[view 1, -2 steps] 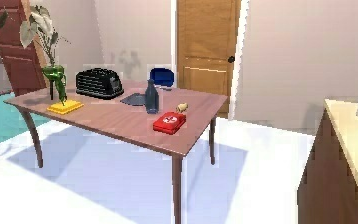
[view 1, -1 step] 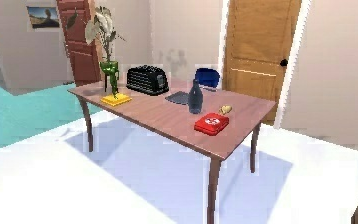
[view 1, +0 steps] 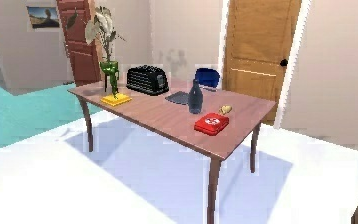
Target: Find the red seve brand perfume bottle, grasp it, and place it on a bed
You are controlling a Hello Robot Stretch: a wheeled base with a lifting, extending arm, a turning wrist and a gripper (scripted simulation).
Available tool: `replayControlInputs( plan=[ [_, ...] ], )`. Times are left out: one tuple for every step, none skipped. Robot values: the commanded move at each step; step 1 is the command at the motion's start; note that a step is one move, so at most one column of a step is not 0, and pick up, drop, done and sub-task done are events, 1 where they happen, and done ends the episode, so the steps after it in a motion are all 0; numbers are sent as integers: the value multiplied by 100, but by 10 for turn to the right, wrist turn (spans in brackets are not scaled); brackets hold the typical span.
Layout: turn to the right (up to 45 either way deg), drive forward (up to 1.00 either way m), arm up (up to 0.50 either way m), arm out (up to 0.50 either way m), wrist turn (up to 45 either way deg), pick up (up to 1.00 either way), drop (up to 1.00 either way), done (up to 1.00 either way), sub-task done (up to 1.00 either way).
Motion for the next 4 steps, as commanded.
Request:
replayControlInputs(
  plan=[
    [0,0,38,0,0,0,0,0,0],
    [0,0,0,44,0,0,0,0,0],
    [0,0,0,0,450,0,0,0,0],
    [0,0,0,0,450,0,0,0,0]
  ],
)
